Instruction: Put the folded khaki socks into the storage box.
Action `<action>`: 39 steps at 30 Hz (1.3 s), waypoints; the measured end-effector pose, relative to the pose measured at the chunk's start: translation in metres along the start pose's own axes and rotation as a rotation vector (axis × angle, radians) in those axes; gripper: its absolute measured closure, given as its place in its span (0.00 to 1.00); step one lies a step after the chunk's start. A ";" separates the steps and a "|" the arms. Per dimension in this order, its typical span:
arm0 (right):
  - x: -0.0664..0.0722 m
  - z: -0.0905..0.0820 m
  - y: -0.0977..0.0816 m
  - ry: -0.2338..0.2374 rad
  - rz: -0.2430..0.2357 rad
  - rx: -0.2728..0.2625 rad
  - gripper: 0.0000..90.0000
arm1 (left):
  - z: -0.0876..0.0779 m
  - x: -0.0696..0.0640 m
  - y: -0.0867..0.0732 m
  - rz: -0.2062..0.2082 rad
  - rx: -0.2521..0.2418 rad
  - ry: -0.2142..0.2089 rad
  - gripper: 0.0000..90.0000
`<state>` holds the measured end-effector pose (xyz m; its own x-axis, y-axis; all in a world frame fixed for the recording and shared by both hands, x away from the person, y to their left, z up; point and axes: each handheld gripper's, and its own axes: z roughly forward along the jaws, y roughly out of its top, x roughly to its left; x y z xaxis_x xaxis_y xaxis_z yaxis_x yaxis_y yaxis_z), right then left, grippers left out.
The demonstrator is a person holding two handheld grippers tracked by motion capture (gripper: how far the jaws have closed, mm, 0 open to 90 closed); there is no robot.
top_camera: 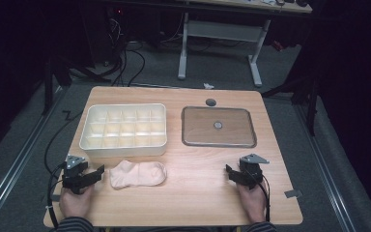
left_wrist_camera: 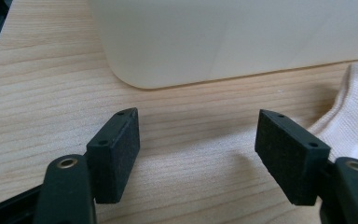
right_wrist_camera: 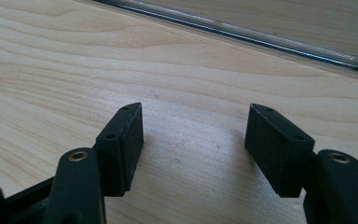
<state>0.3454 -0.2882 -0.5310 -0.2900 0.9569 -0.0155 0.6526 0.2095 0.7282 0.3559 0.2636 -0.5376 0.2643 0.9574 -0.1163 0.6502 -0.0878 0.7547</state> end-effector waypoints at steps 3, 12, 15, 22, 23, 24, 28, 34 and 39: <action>0.000 0.000 0.000 0.000 0.000 0.000 0.41 | 0.000 0.000 0.000 -0.009 -0.003 0.004 0.36; 0.000 0.000 0.000 -0.004 0.006 -0.001 0.44 | 0.002 -0.005 0.001 0.041 0.014 0.028 0.34; 0.000 0.000 0.000 -0.004 0.006 -0.001 0.43 | 0.002 -0.004 0.001 0.031 0.011 0.020 0.34; 0.000 0.000 0.000 -0.004 0.006 -0.001 0.43 | 0.002 -0.006 0.001 0.048 0.016 0.031 0.34; 0.000 0.000 0.000 -0.004 0.007 -0.001 0.43 | 0.002 -0.006 0.001 0.048 0.016 0.031 0.33; 0.000 0.000 0.000 -0.004 0.004 -0.002 0.43 | 0.002 -0.006 0.001 0.048 0.017 0.031 0.33; 0.000 0.000 0.000 -0.005 0.006 0.000 0.43 | 0.002 -0.006 0.001 0.053 0.017 0.031 0.33; 0.001 -0.001 0.000 -0.003 0.010 -0.002 0.43 | 0.003 -0.009 0.001 0.069 0.020 0.067 0.38; 0.002 -0.001 -0.001 -0.002 0.008 -0.002 0.44 | 0.003 -0.009 0.001 0.063 0.015 0.076 0.42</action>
<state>0.3434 -0.2870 -0.5310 -0.2828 0.9591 -0.0110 0.6539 0.2011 0.7294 0.3561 0.2539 -0.5375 0.2509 0.9678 -0.0189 0.6449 -0.1526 0.7489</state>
